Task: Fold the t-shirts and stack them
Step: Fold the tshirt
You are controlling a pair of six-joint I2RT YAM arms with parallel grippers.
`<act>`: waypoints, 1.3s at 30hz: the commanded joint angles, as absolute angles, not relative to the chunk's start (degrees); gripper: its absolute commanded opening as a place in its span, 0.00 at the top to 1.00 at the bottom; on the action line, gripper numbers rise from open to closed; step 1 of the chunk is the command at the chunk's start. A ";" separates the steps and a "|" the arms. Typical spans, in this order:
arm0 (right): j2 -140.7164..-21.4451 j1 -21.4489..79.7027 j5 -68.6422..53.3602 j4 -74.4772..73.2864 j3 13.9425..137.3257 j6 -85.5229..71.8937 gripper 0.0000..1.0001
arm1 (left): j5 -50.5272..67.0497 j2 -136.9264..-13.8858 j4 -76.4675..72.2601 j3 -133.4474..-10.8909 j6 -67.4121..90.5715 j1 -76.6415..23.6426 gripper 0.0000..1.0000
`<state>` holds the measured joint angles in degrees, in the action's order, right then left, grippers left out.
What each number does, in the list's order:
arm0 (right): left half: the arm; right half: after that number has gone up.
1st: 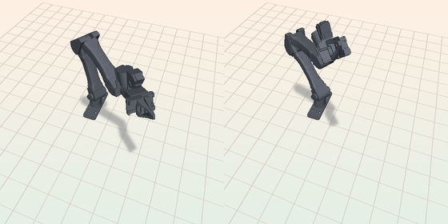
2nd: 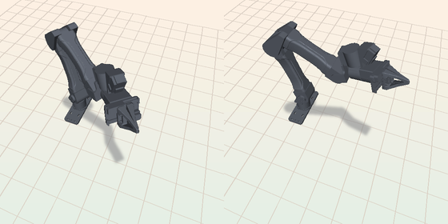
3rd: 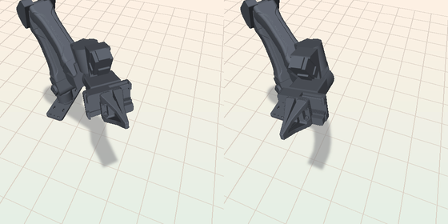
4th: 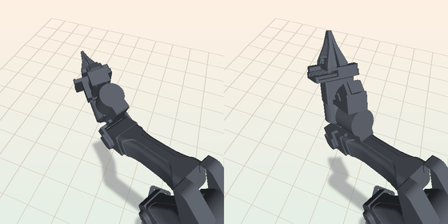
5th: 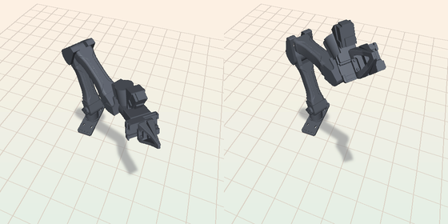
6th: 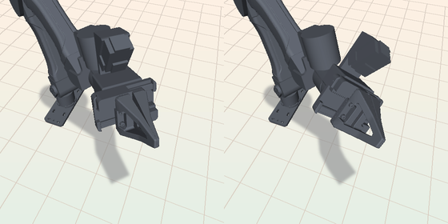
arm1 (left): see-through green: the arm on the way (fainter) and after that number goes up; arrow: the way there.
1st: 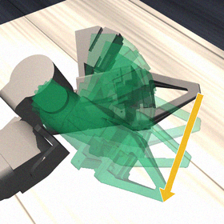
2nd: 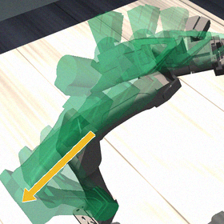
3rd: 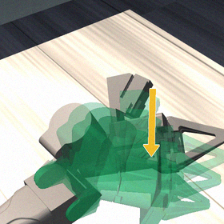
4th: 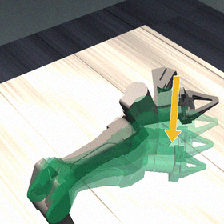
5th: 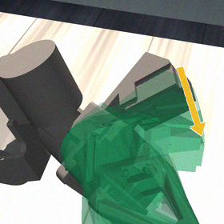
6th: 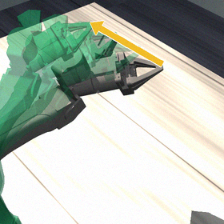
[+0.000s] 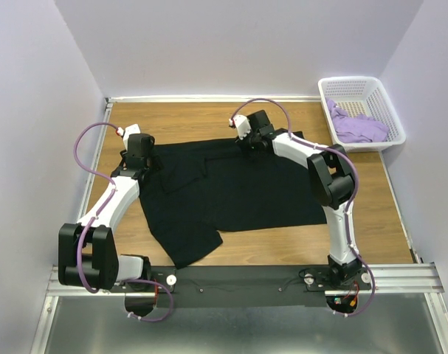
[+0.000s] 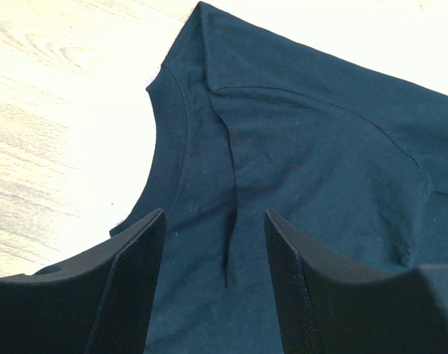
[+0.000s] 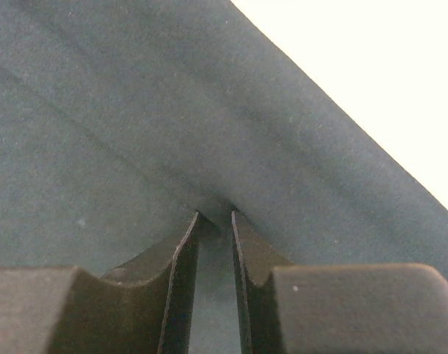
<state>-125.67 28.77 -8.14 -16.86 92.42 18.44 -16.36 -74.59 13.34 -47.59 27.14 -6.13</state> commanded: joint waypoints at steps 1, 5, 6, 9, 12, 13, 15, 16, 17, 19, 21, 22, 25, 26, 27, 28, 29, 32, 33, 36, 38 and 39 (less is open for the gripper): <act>-127.44 29.18 -6.95 -18.28 94.66 19.42 0.68 | -17.84 -75.06 12.22 -48.34 26.72 -6.15 0.36; -127.53 29.27 -6.59 -18.28 95.36 19.69 0.68 | -17.58 -75.23 12.22 -48.34 26.63 -6.15 0.37; -127.62 29.27 -6.59 -18.28 95.54 19.77 0.68 | -17.49 -75.23 12.22 -48.43 26.72 -6.15 0.37; -128.05 29.18 -6.68 -18.28 95.80 19.69 0.68 | -17.40 -75.41 12.30 -48.43 26.54 -6.15 0.37; -128.23 29.18 -7.03 -18.37 95.63 19.69 0.69 | -17.40 -75.23 12.22 -48.34 26.54 -6.15 0.37; -128.23 29.18 -7.12 -18.37 95.54 19.60 0.70 | -17.40 -75.23 12.30 -48.25 26.46 -6.15 0.37; -128.06 29.27 -7.38 -18.54 95.10 19.60 0.71 | -17.49 -75.32 12.30 -48.25 26.46 -6.15 0.37; -128.06 29.18 -7.47 -18.54 95.01 19.60 0.71 | -17.40 -75.24 12.22 -48.34 26.46 -6.15 0.37; -127.97 29.18 -7.56 -18.72 94.92 19.77 0.72 | -17.40 -75.32 12.22 -48.34 26.46 -6.15 0.37; -127.88 29.18 -7.73 -18.72 94.57 19.78 0.75 | -17.31 -75.23 12.22 -48.34 26.46 -6.15 0.37; -127.88 29.18 -7.73 -18.90 94.57 19.86 0.81 | -17.31 -75.32 12.22 -48.34 26.46 -6.15 0.37; -127.88 29.18 -7.73 -18.98 94.57 19.78 0.83 | -17.31 -75.15 12.22 -48.34 26.46 -6.15 0.37; -127.88 29.18 -7.73 -19.16 94.75 19.86 0.91 | -17.31 -75.15 12.22 -48.25 26.54 -6.15 0.37; -127.88 29.18 -7.82 -19.33 95.01 19.78 0.93 | -17.31 -75.23 12.22 -48.34 26.46 -6.15 0.37; -127.88 29.18 -7.82 -19.51 95.10 19.86 0.95 | -17.31 -75.23 12.22 -48.25 26.46 -6.15 0.37; -127.71 29.18 -7.91 -19.60 95.18 19.86 0.99 | -17.31 -75.32 12.22 -48.25 26.37 -6.15 0.37; -127.53 29.27 -7.91 -19.69 95.27 19.86 0.99 | -17.31 -75.32 12.22 -48.25 26.37 -6.15 0.37; -126.65 29.27 -8.09 -19.95 95.27 19.95 1.00 | -17.31 -75.32 12.22 -48.25 26.37 -6.15 0.37; -126.39 29.27 -8.09 -20.13 95.19 19.95 0.99 | -17.31 -75.41 12.22 -48.25 26.37 -6.15 0.37; -125.07 29.18 -8.26 -20.74 95.01 19.95 0.99 | -17.32 -75.32 12.13 -48.25 26.37 -6.15 0.37; -124.20 29.18 -8.52 -21.09 94.83 19.78 1.00 | -17.32 -75.23 12.13 -48.25 26.37 -6.15 0.37; -123.67 29.18 -8.70 -21.18 94.66 19.78 0.99 | -17.31 -75.32 12.13 -48.25 26.37 -6.15 0.37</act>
